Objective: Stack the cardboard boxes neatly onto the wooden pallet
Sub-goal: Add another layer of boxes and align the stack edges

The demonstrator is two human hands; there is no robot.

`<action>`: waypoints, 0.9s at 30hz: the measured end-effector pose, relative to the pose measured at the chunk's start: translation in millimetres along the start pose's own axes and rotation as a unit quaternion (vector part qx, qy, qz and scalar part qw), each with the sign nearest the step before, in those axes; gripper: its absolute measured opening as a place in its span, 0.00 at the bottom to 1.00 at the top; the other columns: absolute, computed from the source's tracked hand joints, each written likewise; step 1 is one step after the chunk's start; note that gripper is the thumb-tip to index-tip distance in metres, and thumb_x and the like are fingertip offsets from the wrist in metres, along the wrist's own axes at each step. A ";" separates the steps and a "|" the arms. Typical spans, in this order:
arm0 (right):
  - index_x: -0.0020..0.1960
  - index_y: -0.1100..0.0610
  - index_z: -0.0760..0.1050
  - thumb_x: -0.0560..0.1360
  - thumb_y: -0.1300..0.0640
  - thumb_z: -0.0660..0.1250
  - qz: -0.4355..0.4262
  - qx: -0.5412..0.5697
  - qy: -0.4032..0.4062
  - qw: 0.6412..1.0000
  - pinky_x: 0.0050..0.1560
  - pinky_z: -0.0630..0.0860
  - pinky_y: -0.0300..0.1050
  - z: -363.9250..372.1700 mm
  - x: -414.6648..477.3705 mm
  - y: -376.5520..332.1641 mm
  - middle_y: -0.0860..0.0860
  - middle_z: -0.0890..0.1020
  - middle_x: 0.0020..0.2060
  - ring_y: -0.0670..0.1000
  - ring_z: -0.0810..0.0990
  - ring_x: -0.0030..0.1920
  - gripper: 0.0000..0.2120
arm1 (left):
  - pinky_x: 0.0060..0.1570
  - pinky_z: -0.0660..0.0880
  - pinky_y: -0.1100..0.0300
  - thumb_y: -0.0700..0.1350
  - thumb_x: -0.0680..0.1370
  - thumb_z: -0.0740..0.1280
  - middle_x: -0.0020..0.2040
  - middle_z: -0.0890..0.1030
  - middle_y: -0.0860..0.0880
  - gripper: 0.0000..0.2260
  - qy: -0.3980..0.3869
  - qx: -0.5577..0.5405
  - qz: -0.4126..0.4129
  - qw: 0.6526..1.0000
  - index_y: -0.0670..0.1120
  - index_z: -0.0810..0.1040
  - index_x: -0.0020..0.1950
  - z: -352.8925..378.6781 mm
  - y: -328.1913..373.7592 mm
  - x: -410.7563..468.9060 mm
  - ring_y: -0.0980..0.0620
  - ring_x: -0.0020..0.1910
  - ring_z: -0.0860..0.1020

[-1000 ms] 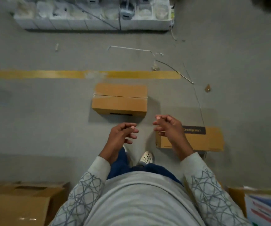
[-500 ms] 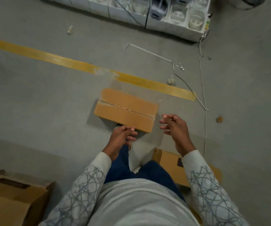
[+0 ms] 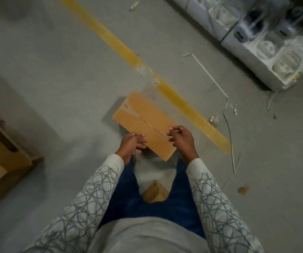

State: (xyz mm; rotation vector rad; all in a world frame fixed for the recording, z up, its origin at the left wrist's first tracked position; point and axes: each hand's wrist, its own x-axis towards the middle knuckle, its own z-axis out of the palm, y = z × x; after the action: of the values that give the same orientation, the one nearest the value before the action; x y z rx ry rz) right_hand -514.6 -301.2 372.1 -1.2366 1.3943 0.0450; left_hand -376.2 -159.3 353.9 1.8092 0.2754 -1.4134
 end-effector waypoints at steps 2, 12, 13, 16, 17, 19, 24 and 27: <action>0.57 0.52 0.81 0.81 0.52 0.68 -0.020 -0.078 -0.041 0.996 0.51 0.81 0.52 -2.9 50.8 5.2 0.50 0.86 0.47 0.53 0.85 0.46 0.08 | 0.38 0.73 0.57 0.43 0.81 0.67 0.42 0.85 0.47 0.10 0.066 -0.052 -0.026 0.996 0.41 0.82 0.60 16.2 -12.1 38.5 0.49 0.38 0.80; 0.71 0.51 0.74 0.80 0.50 0.69 -0.151 -0.408 -0.169 0.884 0.63 0.75 0.54 73.6 366.0 129.3 0.54 0.80 0.64 0.58 0.78 0.64 0.20 | 0.63 0.75 0.47 0.48 0.75 0.74 0.69 0.74 0.45 0.27 0.252 -0.224 -0.122 0.934 0.47 0.69 0.73 110.1 -166.5 321.4 0.43 0.63 0.76; 0.73 0.51 0.71 0.80 0.49 0.69 -0.157 -0.433 -0.167 0.871 0.66 0.74 0.58 84.9 393.9 144.5 0.55 0.77 0.67 0.60 0.76 0.67 0.24 | 0.65 0.74 0.47 0.48 0.76 0.74 0.74 0.69 0.44 0.33 0.280 -0.228 -0.120 0.925 0.47 0.64 0.78 114.2 -180.2 344.9 0.42 0.68 0.73; 0.80 0.52 0.62 0.74 0.40 0.73 -0.122 -0.466 -0.158 0.862 0.71 0.68 0.65 115.5 461.2 190.7 0.57 0.68 0.75 0.62 0.69 0.74 0.40 | 0.60 0.76 0.53 0.46 0.78 0.73 0.78 0.63 0.46 0.38 0.320 -0.268 -0.132 0.899 0.45 0.56 0.82 121.3 -218.5 399.6 0.47 0.66 0.73; 0.80 0.52 0.61 0.68 0.32 0.75 -0.104 -0.451 -0.158 0.872 0.71 0.69 0.68 122.1 477.0 206.9 0.55 0.68 0.75 0.62 0.70 0.73 0.49 | 0.54 0.78 0.56 0.43 0.78 0.73 0.74 0.69 0.46 0.34 0.311 -0.312 -0.118 0.890 0.44 0.61 0.80 123.8 -230.2 412.0 0.51 0.58 0.77; 0.78 0.48 0.62 0.50 0.19 0.74 -0.100 -0.390 -0.150 0.903 0.66 0.73 0.70 130.3 512.6 243.8 0.52 0.72 0.73 0.60 0.75 0.70 0.64 | 0.56 0.81 0.53 0.36 0.76 0.74 0.66 0.79 0.44 0.26 0.296 -0.376 -0.092 0.873 0.48 0.71 0.71 127.6 -245.6 428.5 0.49 0.53 0.81; 0.78 0.49 0.63 0.54 0.25 0.74 -0.107 -0.375 -0.137 0.910 0.67 0.72 0.67 129.8 479.0 239.1 0.50 0.71 0.73 0.58 0.73 0.70 0.58 | 0.55 0.81 0.48 0.32 0.73 0.72 0.59 0.79 0.48 0.29 0.293 -0.431 -0.107 0.847 0.55 0.64 0.65 133.1 -242.4 410.0 0.48 0.55 0.80; 0.80 0.50 0.59 0.65 0.29 0.74 -0.107 -0.425 -0.128 0.890 0.71 0.65 0.67 121.6 427.4 202.7 0.50 0.66 0.76 0.60 0.67 0.74 0.52 | 0.53 0.81 0.45 0.29 0.72 0.70 0.59 0.78 0.46 0.31 0.288 -0.456 -0.120 0.833 0.52 0.65 0.69 140.0 -231.0 366.4 0.45 0.54 0.80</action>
State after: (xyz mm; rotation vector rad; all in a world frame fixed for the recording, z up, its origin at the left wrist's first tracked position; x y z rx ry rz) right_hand -445.5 -397.2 -101.9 -2.0116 1.0017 0.7043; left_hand -487.9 -214.6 -83.9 1.3213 1.2898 -0.6082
